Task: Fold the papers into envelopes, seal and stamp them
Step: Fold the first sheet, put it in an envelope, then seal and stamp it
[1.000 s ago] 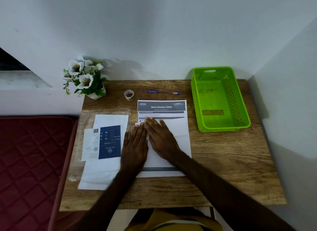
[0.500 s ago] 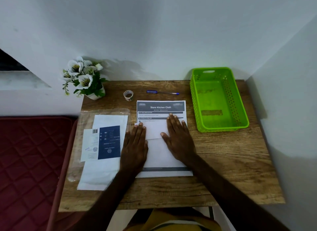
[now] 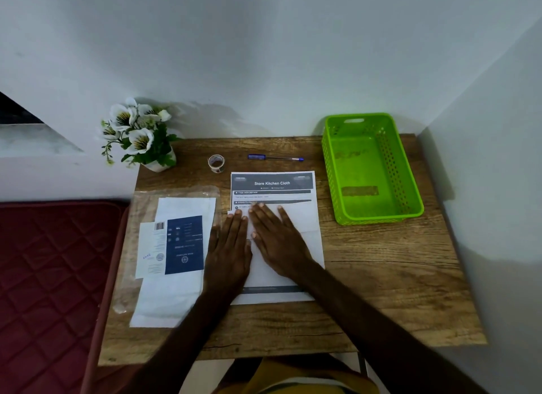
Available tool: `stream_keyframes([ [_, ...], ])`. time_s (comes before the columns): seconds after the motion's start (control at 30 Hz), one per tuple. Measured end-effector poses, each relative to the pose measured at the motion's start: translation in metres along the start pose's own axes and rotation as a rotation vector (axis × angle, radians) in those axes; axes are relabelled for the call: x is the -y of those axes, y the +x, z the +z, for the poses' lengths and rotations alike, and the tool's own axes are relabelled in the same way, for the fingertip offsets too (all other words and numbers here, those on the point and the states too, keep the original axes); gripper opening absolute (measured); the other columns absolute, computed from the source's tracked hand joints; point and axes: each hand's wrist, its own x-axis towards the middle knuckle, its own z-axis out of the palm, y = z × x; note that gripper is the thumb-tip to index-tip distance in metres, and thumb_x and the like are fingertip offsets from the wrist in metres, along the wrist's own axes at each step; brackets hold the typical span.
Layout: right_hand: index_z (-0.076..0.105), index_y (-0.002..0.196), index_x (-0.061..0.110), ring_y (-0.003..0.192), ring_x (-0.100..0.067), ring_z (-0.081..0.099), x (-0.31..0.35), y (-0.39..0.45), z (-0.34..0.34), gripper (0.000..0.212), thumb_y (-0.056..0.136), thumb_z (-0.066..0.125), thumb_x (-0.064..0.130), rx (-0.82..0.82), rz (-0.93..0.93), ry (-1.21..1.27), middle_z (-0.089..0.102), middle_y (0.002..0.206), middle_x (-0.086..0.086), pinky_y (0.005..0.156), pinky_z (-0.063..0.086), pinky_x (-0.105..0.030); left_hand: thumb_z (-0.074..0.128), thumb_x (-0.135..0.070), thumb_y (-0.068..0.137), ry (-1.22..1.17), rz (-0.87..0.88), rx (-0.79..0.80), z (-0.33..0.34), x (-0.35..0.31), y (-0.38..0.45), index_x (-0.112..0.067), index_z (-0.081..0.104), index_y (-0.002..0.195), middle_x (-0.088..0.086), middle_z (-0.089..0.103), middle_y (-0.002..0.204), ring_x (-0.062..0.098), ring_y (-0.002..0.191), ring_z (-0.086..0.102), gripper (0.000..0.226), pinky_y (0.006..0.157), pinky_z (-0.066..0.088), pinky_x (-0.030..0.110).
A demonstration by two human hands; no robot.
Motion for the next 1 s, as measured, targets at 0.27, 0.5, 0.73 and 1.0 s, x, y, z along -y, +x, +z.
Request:
stream_keyframes([
  [0.27,0.021,0.161,0.010,0.157,-0.021,0.011,-0.012,-0.013,-0.001,0.068,0.106,0.029,0.050,0.004,0.148,0.020,0.014,0.170,-0.008,0.127,0.012,-0.047,0.040,-0.027,0.104,0.035,-0.002,0.018,-0.003,-0.002,0.002,-0.005,0.033,0.157,0.014,0.027,0.166,0.030,0.155,0.022,0.058,0.125,0.019,0.053],
  [0.5,0.017,0.161,0.008,0.157,-0.023,0.008,-0.044,-0.029,-0.008,0.075,0.104,0.026,0.055,0.019,0.345,-0.019,0.010,0.170,-0.010,0.126,0.013,-0.047,0.037,-0.033,0.104,0.036,-0.020,0.051,-0.003,-0.001,0.002,-0.008,0.028,0.159,0.011,0.022,0.168,0.028,0.157,0.017,0.061,0.126,0.016,0.052],
  [0.73,0.022,0.160,0.008,0.157,-0.020,0.010,-0.043,-0.032,-0.010,0.070,0.105,0.027,0.051,-0.073,0.321,0.091,0.014,0.170,-0.008,0.126,0.014,-0.047,0.029,-0.042,0.107,-0.017,-0.031,0.080,-0.008,0.003,0.005,-0.012,0.031,0.159,0.007,0.025,0.167,0.024,0.156,0.019,0.060,0.128,0.009,0.049],
  [1.0,0.073,0.117,0.008,0.134,-0.032,0.052,-0.007,-0.031,-0.021,0.026,0.095,0.062,0.017,-0.349,-0.113,0.160,0.065,0.133,-0.011,0.110,0.041,-0.050,0.032,-0.039,0.108,-0.022,0.037,-0.016,-0.049,0.059,0.019,-0.013,0.042,0.153,0.009,0.035,0.163,0.024,0.156,0.021,0.053,0.127,0.013,0.054],
])
